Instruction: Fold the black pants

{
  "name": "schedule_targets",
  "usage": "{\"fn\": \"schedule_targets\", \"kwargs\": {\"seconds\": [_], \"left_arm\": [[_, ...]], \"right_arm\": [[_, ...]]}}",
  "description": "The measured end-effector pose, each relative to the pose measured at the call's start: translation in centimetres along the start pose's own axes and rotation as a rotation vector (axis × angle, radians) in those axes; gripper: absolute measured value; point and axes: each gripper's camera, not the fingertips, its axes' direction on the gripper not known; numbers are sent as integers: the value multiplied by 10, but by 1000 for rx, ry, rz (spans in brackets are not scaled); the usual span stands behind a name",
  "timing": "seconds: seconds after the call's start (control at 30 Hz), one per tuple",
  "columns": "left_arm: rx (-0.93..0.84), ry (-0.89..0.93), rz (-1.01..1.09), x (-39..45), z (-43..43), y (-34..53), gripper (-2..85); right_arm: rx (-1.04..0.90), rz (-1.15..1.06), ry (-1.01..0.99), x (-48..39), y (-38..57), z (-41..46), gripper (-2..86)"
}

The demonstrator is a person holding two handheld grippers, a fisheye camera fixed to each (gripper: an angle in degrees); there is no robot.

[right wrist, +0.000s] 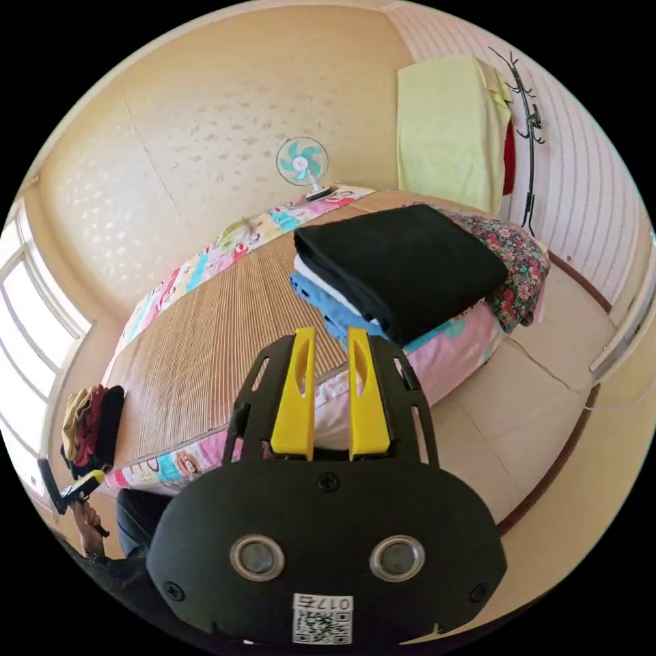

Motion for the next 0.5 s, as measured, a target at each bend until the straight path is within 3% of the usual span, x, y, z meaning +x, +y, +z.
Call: {"fn": "schedule_targets", "kwargs": {"seconds": [0.1, 0.17, 0.23, 0.3, 0.33, 0.4, 0.5], "left_arm": [[-24, 68, 31, 31, 15, -19, -5], [-51, 73, 49, 49, 21, -21, -6], [-73, 66, 45, 54, 22, -19, -6], [-87, 51, 15, 50, 17, -16, -7], [-83, 40, -18, 43, 11, -13, -7], [-60, 31, -71, 28, -1, -7, -8], [-10, 17, -172, 1, -23, 4, -10]], "right_arm": [[-22, -16, -33, 20, -31, 18, 134], [-182, -103, 73, 11, -41, 65, 132], [-333, -236, 315, -17, -44, 114, 110], [-314, -263, 387, -46, -56, 109, 70], [-200, -283, 411, -67, -65, 87, 49], [-38, -253, 339, -91, -88, 47, 38], [91, -183, -37, -125, -140, -9, 29]]}}
